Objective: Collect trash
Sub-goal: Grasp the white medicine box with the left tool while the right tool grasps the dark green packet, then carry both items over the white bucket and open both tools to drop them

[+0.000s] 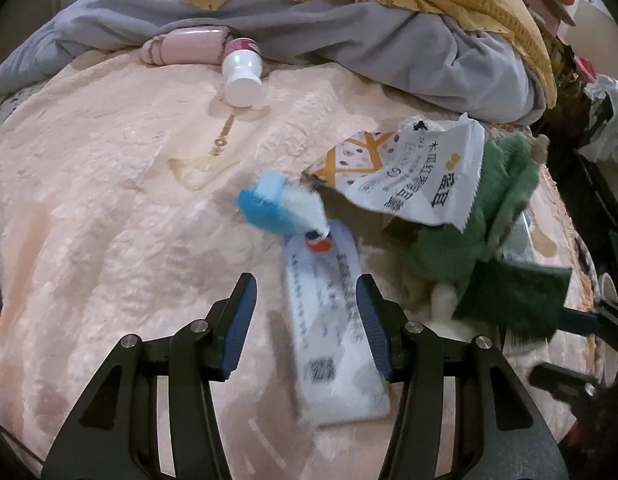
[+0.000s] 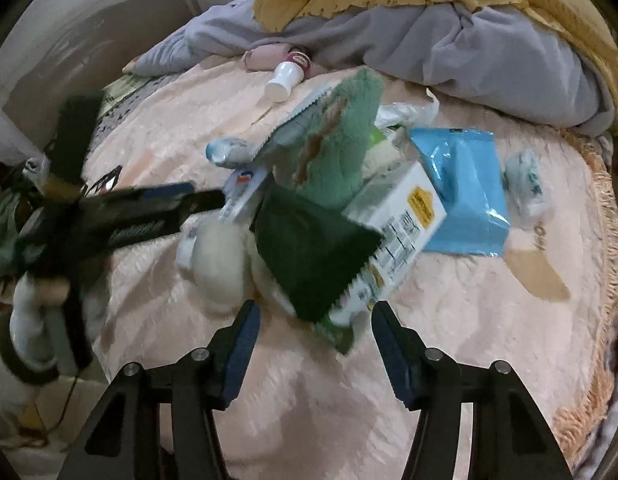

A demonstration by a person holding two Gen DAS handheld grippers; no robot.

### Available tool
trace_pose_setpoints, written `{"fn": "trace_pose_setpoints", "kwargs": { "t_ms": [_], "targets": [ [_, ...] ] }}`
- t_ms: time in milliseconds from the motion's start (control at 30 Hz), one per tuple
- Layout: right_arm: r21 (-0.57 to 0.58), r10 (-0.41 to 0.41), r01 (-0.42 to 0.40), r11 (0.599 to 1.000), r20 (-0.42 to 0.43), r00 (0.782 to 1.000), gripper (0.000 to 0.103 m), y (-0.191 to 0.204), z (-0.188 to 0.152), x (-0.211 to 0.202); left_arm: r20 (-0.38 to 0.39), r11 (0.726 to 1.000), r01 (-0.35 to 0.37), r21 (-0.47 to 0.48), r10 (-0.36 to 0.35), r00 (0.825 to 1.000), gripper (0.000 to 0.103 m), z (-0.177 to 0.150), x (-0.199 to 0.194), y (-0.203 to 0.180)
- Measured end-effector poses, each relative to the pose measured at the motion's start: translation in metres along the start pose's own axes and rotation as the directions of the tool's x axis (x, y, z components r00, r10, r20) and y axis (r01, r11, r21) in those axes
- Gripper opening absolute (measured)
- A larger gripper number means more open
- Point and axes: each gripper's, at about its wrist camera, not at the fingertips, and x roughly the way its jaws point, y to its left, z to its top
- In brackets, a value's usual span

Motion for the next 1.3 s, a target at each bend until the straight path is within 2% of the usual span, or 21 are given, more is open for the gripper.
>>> {"fn": "trace_pose_setpoints", "kwargs": {
  "t_ms": [100,233,367,500,600,633,700,800,867,1000,1300],
  "targets": [
    [-0.014,-0.026,0.027,1.0,0.079,0.997,0.058,-0.001,0.0,-0.021,-0.03,1.0,-0.004,0.027,0.005,1.0,0.05,0.005,0.014,-0.009],
    [-0.077,-0.045,0.055,0.996,0.13,0.99,0.072,0.007,0.013,-0.032,-0.078,0.999,-0.004,0.046,0.008,0.997,0.05,0.002,0.027,-0.012],
    [-0.25,-0.071,0.091,0.964,0.086,0.994,0.072,0.031,0.033,-0.013,-0.096,0.999,0.03,0.039,-0.026,0.995,0.049,-0.004,0.018,-0.002],
    [-0.439,-0.116,0.122,0.89,0.042,0.992,0.072,0.055,0.044,0.009,-0.095,0.999,0.036,0.041,-0.032,0.995,0.048,-0.011,0.003,0.009],
    [-0.506,-0.182,0.153,0.849,-0.008,0.983,0.072,0.056,0.049,0.03,-0.085,0.999,0.038,0.024,-0.036,0.996,0.048,-0.016,-0.007,0.019],
    [-0.517,-0.214,0.171,0.839,-0.025,0.977,0.061,0.055,0.048,0.039,-0.081,0.999,0.038,0.021,-0.037,0.996,0.048,-0.018,-0.011,0.022],
    [-0.499,-0.244,0.2,0.843,-0.024,0.97,0.038,0.05,0.049,0.044,-0.077,0.999,0.04,0.02,-0.038,0.996,0.048,-0.022,-0.016,0.023],
    [-0.399,-0.155,0.137,0.907,-0.013,0.988,0.028,0.036,0.046,0.03,-0.062,0.998,0.056,0.015,-0.055,0.997,0.048,-0.029,-0.026,0.02],
    [-0.323,-0.116,0.118,0.939,0.025,0.993,0.027,0.028,0.041,0.015,-0.042,0.997,0.075,0.008,-0.074,0.996,0.048,-0.031,-0.035,0.017],
    [-0.196,-0.081,0.097,0.976,0.087,0.993,0.026,0.019,0.017,-0.016,0.005,0.992,0.127,0.005,-0.127,0.992,0.048,-0.032,-0.06,0.003],
    [-0.045,-0.113,0.122,0.991,0.173,0.979,0.026,0.003,-0.036,-0.07,0.041,0.979,0.182,0.086,-0.186,0.982,0.048,-0.029,-0.086,-0.051]
  ]
}}
